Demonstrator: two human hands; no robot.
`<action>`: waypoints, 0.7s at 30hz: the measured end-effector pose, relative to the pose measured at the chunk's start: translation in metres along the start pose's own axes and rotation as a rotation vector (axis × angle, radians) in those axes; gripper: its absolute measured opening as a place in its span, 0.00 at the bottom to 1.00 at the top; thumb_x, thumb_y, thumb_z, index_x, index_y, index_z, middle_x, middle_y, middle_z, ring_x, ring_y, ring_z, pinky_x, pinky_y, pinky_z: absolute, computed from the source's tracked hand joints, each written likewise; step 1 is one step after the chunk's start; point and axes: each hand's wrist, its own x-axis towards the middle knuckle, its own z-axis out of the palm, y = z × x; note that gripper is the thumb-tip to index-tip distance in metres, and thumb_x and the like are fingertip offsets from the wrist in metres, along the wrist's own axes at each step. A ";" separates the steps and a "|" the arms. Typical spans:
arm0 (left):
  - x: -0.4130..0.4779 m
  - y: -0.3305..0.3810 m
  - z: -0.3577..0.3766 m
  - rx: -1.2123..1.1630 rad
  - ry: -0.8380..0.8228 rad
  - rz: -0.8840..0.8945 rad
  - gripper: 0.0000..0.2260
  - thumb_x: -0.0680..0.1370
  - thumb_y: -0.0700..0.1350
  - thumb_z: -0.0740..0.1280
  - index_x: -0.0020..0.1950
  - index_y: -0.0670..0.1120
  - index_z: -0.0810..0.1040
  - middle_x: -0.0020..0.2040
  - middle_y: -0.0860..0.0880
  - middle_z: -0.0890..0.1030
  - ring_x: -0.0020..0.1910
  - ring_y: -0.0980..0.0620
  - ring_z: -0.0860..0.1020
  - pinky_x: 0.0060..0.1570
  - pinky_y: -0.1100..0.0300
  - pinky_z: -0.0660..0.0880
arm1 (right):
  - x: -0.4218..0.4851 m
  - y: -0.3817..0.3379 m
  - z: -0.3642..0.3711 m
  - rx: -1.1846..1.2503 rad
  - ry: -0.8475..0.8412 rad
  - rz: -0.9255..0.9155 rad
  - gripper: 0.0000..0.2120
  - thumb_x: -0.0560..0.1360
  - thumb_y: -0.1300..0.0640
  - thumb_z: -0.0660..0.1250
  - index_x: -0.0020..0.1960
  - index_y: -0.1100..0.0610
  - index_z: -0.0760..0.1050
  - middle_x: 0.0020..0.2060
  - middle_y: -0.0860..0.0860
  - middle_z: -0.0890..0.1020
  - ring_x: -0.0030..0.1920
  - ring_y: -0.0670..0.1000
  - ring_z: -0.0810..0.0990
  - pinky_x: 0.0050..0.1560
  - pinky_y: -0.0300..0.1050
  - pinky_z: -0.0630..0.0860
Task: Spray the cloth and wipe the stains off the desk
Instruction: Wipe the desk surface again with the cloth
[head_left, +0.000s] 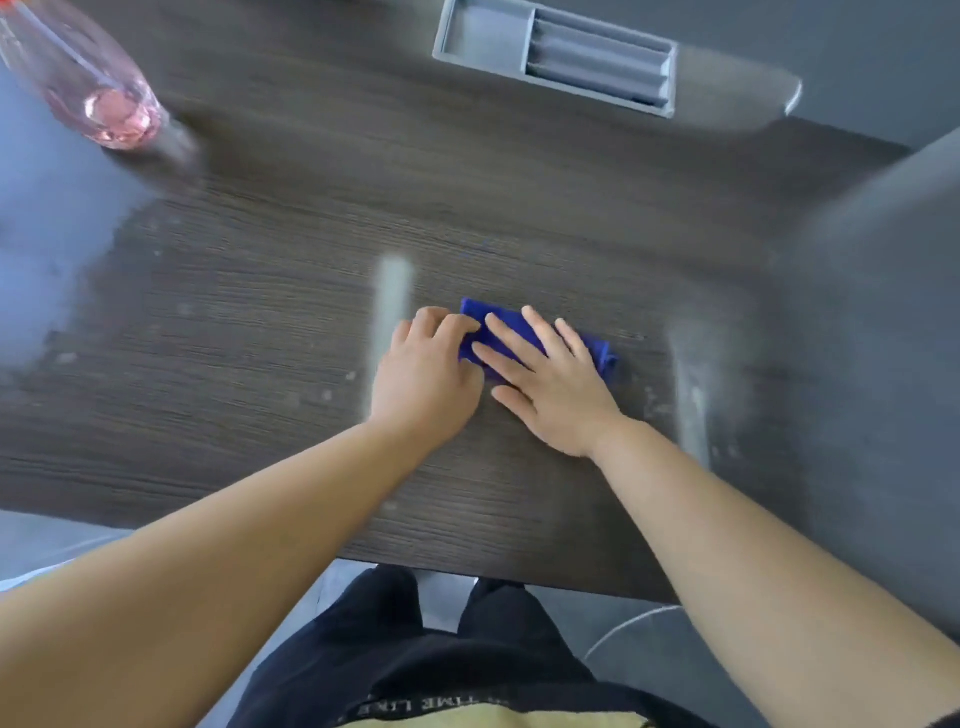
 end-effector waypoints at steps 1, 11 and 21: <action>0.001 0.011 0.006 -0.002 -0.010 0.024 0.19 0.76 0.42 0.60 0.67 0.49 0.70 0.66 0.49 0.69 0.64 0.46 0.66 0.56 0.55 0.68 | -0.015 0.030 0.000 -0.006 0.007 0.006 0.26 0.79 0.41 0.44 0.75 0.47 0.60 0.75 0.47 0.58 0.75 0.60 0.57 0.72 0.62 0.53; 0.007 0.083 0.066 0.228 -0.154 -0.048 0.17 0.77 0.50 0.58 0.66 0.52 0.70 0.66 0.50 0.68 0.65 0.44 0.63 0.59 0.52 0.65 | -0.048 0.054 0.011 0.013 0.135 0.556 0.28 0.78 0.40 0.49 0.75 0.50 0.61 0.75 0.53 0.60 0.73 0.65 0.59 0.68 0.66 0.57; 0.002 0.119 0.090 0.274 -0.180 -0.058 0.19 0.78 0.52 0.58 0.68 0.51 0.67 0.69 0.49 0.63 0.68 0.44 0.59 0.64 0.51 0.61 | -0.058 0.186 -0.016 0.107 0.055 0.776 0.25 0.82 0.43 0.46 0.78 0.45 0.48 0.77 0.45 0.45 0.76 0.58 0.45 0.74 0.59 0.44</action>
